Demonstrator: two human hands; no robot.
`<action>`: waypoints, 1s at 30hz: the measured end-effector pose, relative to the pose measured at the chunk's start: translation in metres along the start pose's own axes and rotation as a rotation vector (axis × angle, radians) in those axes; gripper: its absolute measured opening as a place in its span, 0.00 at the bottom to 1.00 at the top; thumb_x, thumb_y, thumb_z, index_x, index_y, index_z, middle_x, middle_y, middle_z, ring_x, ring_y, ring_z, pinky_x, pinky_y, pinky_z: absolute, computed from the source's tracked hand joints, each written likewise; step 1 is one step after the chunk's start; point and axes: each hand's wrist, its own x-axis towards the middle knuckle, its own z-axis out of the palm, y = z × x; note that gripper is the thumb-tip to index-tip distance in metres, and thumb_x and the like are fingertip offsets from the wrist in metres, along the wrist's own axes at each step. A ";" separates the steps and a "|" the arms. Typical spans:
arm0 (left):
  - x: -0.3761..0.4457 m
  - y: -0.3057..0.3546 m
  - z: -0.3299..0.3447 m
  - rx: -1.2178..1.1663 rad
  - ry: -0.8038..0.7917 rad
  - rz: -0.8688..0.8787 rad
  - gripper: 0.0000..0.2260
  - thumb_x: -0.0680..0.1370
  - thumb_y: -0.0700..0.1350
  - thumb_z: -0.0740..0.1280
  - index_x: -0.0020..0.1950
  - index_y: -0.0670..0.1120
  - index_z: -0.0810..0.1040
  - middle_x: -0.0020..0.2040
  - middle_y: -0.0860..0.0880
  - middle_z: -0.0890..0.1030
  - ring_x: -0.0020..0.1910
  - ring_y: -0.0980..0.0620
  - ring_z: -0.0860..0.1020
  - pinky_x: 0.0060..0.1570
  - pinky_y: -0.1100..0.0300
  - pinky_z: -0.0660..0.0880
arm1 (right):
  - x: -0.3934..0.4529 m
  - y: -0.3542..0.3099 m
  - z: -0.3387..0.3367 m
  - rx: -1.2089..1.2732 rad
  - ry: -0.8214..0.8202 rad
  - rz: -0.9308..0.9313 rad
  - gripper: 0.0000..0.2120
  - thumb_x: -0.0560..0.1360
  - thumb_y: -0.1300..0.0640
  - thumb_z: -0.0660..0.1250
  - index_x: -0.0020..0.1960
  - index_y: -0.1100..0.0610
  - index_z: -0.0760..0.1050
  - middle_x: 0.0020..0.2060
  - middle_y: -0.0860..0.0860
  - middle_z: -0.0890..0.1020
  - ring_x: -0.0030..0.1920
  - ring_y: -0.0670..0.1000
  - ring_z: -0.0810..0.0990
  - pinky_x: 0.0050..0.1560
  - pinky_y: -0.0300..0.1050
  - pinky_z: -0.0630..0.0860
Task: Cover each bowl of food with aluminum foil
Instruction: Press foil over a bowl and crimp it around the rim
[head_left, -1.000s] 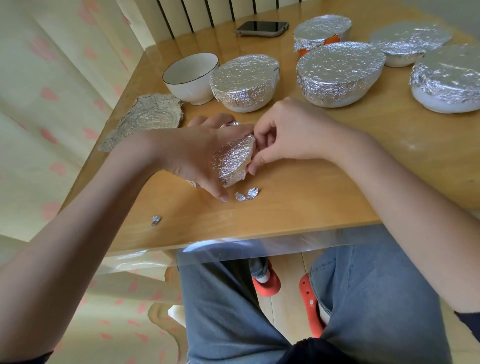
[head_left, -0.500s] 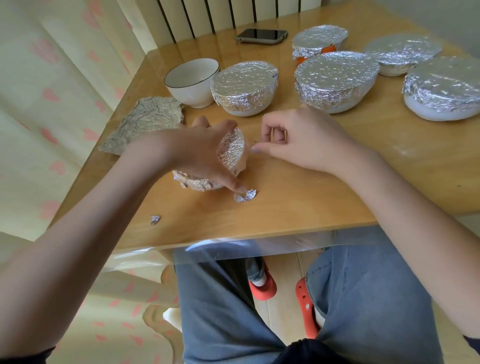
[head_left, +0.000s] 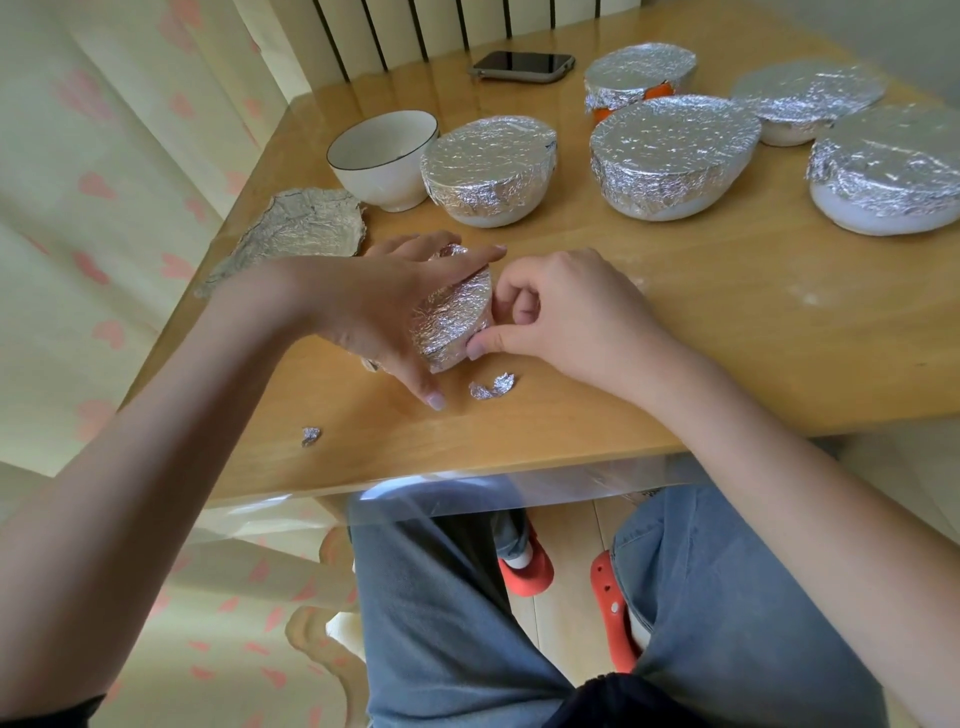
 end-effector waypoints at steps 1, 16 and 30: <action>0.000 0.000 0.000 0.005 -0.002 0.000 0.60 0.56 0.64 0.79 0.70 0.75 0.34 0.78 0.61 0.42 0.78 0.53 0.41 0.75 0.41 0.53 | 0.002 0.002 0.001 0.062 -0.009 -0.003 0.16 0.62 0.41 0.77 0.35 0.50 0.75 0.26 0.43 0.75 0.29 0.42 0.73 0.35 0.43 0.71; -0.001 0.002 0.001 -0.014 0.010 -0.019 0.58 0.58 0.61 0.80 0.67 0.76 0.36 0.77 0.62 0.44 0.77 0.55 0.43 0.74 0.43 0.55 | 0.032 0.018 -0.013 0.226 -0.168 -0.038 0.12 0.62 0.53 0.79 0.31 0.58 0.78 0.20 0.43 0.74 0.24 0.43 0.71 0.26 0.39 0.72; -0.002 0.003 0.000 -0.021 0.014 -0.038 0.58 0.58 0.62 0.80 0.73 0.73 0.40 0.76 0.63 0.45 0.76 0.55 0.45 0.72 0.43 0.57 | 0.041 0.027 -0.015 0.239 -0.237 -0.152 0.22 0.53 0.36 0.75 0.33 0.52 0.76 0.25 0.42 0.72 0.29 0.41 0.69 0.33 0.37 0.68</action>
